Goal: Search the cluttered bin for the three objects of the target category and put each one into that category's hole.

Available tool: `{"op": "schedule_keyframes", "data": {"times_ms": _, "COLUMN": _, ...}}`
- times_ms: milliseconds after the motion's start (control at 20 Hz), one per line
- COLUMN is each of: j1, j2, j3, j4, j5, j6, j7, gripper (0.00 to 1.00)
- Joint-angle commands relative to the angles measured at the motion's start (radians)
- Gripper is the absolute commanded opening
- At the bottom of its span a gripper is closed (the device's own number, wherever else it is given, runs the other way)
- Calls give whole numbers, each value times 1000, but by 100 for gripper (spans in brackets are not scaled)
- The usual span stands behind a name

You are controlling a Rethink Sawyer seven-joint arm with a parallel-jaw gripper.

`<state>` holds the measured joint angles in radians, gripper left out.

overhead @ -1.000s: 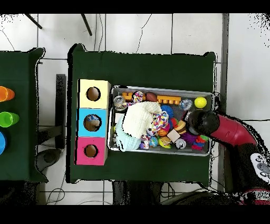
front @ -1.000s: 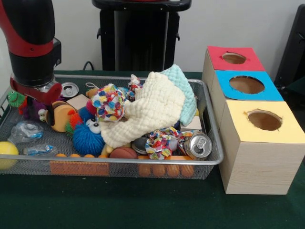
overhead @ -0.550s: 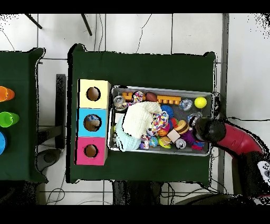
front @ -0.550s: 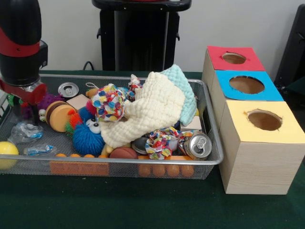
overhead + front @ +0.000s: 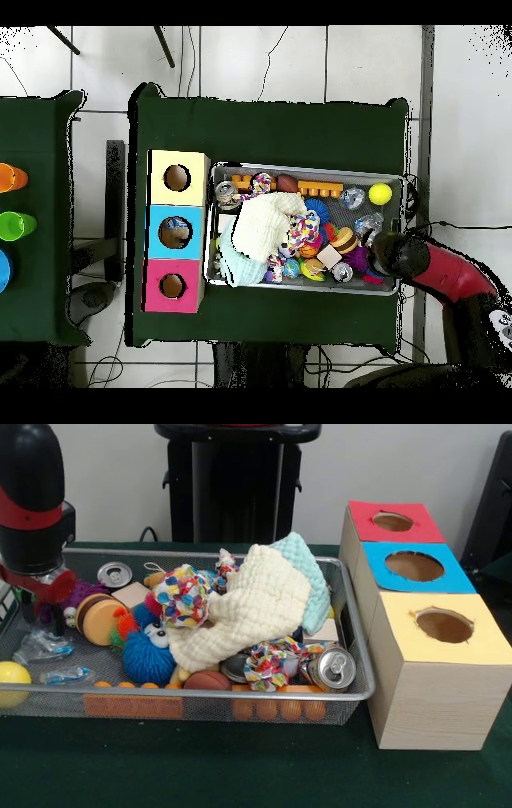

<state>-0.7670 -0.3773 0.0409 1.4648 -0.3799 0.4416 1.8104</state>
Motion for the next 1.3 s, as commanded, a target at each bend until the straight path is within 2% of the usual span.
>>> {"op": "schedule_keyframes", "data": {"times_ms": 50, "j1": -18, "j2": 62, "j3": 103, "j4": 39, "j5": -81, "j6": -77, "j7": -60, "gripper": 100}}
{"op": "schedule_keyframes", "data": {"times_ms": 400, "j1": -25, "j2": 103, "j3": 107, "j4": 2, "j5": -96, "j6": -90, "j7": -59, "gripper": 100}}
{"op": "schedule_keyframes", "data": {"times_ms": 800, "j1": -24, "j2": 111, "j3": 108, "j4": -3, "j5": -96, "j6": -96, "j7": -55, "gripper": 100}}
{"op": "schedule_keyframes", "data": {"times_ms": 1050, "j1": -18, "j2": 96, "j3": 109, "j4": 6, "j5": -85, "j6": -73, "j7": -52, "gripper": 100}}
{"op": "schedule_keyframes", "data": {"times_ms": 1300, "j1": -39, "j2": 47, "j3": 144, "j4": 45, "j5": -61, "j6": -22, "j7": -81, "gripper": 100}}
